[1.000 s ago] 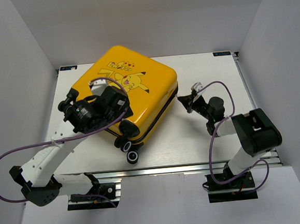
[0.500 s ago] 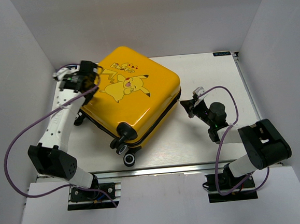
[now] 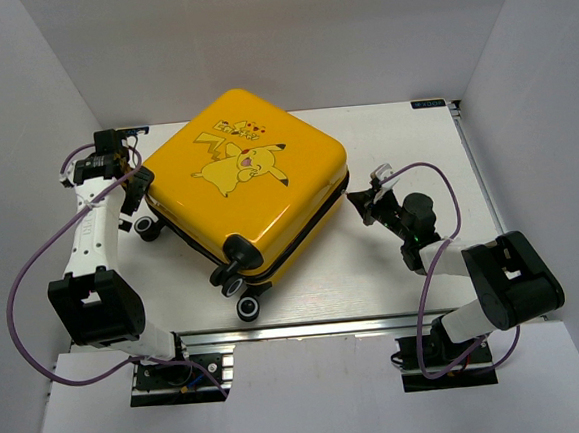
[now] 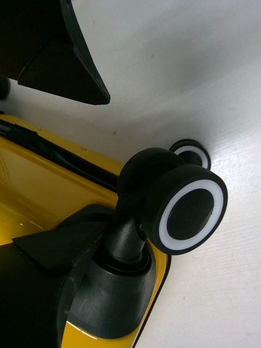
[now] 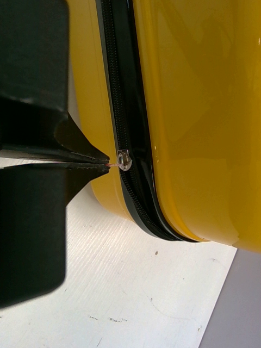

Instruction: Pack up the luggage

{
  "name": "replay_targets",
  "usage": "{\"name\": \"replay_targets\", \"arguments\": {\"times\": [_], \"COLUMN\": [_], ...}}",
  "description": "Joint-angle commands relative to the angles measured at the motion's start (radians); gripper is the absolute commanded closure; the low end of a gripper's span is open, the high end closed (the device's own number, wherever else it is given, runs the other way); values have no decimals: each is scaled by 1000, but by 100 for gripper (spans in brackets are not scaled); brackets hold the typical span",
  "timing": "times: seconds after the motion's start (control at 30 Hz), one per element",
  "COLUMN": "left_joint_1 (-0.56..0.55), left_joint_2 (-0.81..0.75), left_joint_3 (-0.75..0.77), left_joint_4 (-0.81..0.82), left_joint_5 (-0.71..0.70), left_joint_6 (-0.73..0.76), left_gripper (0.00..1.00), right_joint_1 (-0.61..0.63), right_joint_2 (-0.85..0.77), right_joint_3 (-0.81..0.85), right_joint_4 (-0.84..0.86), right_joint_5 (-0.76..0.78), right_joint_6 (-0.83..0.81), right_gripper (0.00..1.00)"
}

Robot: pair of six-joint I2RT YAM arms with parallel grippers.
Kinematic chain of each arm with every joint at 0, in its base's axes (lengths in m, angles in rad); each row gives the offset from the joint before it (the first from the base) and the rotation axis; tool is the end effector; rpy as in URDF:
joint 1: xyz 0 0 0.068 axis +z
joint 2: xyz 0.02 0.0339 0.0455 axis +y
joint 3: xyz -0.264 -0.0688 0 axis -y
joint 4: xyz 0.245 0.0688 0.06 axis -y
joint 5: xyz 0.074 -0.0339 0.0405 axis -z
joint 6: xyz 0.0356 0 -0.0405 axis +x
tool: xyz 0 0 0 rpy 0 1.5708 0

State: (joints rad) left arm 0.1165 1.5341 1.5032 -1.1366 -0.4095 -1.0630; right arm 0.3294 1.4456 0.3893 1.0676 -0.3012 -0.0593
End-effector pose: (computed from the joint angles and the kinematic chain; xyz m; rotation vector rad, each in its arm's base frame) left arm 0.2952 0.0488 0.3316 -1.5326 2.0924 0.2375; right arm 0.2500 0.0966 0.1929 -0.5359 1.4835 0.4467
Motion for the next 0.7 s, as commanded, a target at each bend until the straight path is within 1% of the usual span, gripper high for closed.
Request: {"name": "replay_targets", "arguments": {"times": [0.0, 0.03, 0.1, 0.2, 0.27, 0.33, 0.37, 0.43, 0.47, 0.5, 0.53, 0.57, 0.67], "left_joint_1": [8, 8, 8, 8, 8, -14, -14, -23, -23, -23, -32, -32, -41], "left_joint_2": [23, 37, 61, 142, 207, 272, 302, 365, 430, 461, 490, 548, 618], "left_joint_3": [-34, -43, -49, 7, 32, 58, 78, 156, 187, 218, 283, 319, 400], "left_joint_4": [214, 254, 273, 278, 328, 444, 471, 526, 534, 549, 551, 543, 589], "left_joint_5": [136, 141, 135, 107, 124, 161, 184, 222, 262, 276, 291, 314, 357], "left_joint_6": [-11, -12, -14, -20, -14, -6, 15, 35, 49, 63, 75, 96, 144], "left_gripper": [2, 2, 2, 2, 13, 22, 25, 26, 26, 26, 26, 26, 23], "right_joint_1": [-13, -15, -12, -12, -10, -10, -9, -9, -9, -12, -13, -15, -18], "right_joint_2": [-24, -22, -27, -46, -59, -74, -79, -80, -80, -76, -74, -68, -30], "right_joint_3": [36, 37, 34, 26, 13, 3, -3, -1, 6, 14, 22, 28, 66], "right_joint_4": [0, -1, -1, -6, -9, -14, -17, -40, -46, -57, -72, -74, -51], "right_joint_5": [56, 56, 65, 70, 79, 79, 89, 109, 134, 166, 203, 285, 480], "right_joint_6": [-17, -14, -5, 4, 6, 10, 10, 3, 1, -5, -7, -10, -39], "right_gripper": [100, 100, 100, 100, 100, 100, 100, 100, 100, 100, 100, 100, 100]}}
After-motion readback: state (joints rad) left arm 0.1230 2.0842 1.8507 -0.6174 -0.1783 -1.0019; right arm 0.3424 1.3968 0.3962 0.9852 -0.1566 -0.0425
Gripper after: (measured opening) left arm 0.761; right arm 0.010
